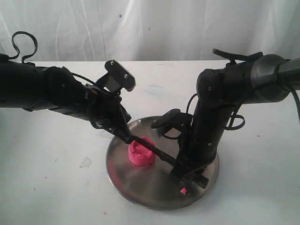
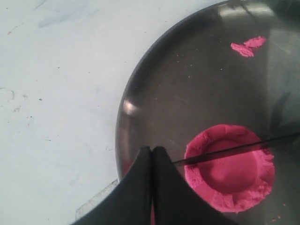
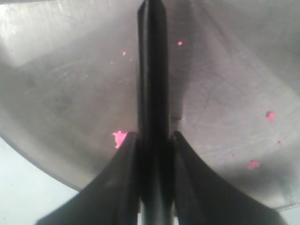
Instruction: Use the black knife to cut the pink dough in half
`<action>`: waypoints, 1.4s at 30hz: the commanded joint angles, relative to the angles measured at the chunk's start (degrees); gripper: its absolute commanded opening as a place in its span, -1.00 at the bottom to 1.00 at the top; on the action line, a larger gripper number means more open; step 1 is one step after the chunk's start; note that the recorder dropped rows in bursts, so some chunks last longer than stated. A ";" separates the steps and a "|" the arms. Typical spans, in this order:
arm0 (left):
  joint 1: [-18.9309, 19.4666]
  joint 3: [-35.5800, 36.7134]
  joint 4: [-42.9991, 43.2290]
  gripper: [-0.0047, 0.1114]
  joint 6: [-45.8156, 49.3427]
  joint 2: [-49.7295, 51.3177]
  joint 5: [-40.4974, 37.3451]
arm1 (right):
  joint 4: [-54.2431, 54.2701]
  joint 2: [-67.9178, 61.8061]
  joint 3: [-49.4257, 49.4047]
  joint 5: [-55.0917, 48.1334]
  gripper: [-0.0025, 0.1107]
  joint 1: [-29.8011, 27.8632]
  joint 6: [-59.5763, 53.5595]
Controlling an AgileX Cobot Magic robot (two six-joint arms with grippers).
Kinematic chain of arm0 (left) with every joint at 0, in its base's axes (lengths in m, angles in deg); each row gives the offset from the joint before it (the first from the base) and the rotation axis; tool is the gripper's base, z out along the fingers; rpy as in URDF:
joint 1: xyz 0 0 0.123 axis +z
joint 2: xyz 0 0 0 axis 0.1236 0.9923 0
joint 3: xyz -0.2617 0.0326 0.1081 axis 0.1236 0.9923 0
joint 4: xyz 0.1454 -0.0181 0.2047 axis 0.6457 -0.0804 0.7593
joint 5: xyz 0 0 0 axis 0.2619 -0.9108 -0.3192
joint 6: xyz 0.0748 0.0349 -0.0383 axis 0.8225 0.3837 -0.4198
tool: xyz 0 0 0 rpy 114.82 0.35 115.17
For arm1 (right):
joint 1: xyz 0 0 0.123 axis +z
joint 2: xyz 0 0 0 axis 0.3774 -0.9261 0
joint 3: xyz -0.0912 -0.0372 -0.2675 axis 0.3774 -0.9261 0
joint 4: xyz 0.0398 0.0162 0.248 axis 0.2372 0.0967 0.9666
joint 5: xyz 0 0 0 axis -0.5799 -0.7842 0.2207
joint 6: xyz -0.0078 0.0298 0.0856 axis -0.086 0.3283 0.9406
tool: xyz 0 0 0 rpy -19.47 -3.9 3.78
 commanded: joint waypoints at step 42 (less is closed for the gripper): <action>-0.47 -0.27 -0.61 -0.92 -2.43 13.72 8.91 | 0.02 -1.75 -0.09 3.58 -0.96 0.24 0.04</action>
